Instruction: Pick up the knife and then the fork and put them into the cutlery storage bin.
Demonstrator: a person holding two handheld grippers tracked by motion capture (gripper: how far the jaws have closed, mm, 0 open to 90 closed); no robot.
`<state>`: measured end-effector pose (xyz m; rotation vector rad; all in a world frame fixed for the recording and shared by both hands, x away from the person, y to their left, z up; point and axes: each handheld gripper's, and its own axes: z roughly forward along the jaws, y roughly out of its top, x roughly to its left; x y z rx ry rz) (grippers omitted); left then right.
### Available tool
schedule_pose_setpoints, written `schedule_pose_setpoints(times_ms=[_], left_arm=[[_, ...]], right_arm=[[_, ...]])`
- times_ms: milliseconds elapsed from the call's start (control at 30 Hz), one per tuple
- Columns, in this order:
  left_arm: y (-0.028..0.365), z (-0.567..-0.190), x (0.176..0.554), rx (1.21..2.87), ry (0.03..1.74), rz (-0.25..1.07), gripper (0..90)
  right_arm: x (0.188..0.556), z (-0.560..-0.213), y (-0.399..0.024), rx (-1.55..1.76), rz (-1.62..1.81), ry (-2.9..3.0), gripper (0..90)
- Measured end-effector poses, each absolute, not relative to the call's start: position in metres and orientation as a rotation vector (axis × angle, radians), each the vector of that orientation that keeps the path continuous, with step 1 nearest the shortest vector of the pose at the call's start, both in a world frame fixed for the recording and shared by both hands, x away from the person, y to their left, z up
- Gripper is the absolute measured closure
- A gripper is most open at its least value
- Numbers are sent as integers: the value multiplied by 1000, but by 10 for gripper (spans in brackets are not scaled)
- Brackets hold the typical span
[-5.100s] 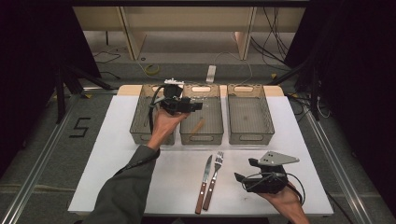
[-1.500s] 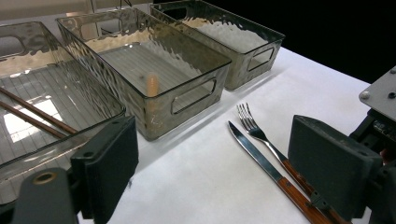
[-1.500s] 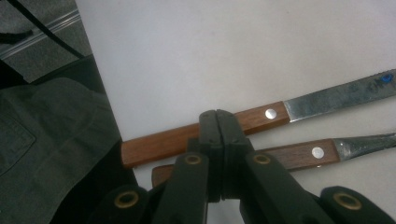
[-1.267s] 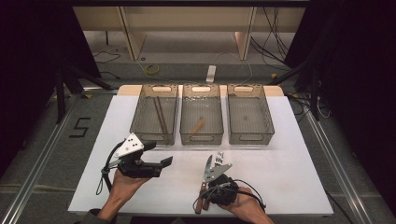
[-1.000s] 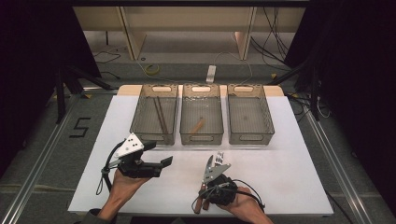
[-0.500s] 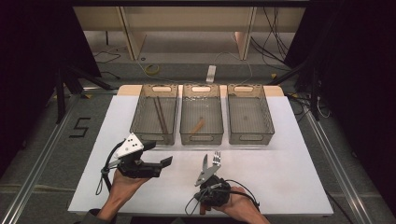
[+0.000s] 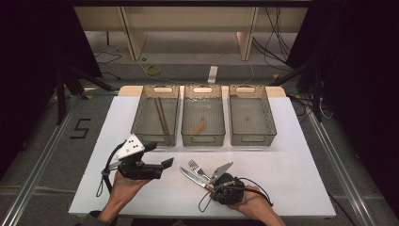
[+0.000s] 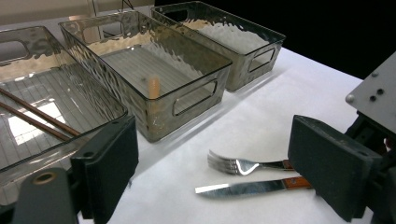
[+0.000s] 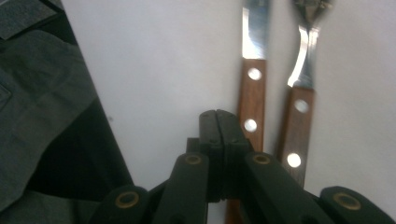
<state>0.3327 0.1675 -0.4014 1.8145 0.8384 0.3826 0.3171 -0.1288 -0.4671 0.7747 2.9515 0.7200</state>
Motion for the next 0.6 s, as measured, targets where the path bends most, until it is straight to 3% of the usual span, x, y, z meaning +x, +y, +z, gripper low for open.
schedule_pose_setpoints(times_ms=[567,600], left_arm=[[167,-401,332,1811,835,389,157],[167,-401,332,1812,834,390,157]], right_arm=[[326,-460,-143,781,660,2932,900],[326,-456,-143,768,685,2938,842]])
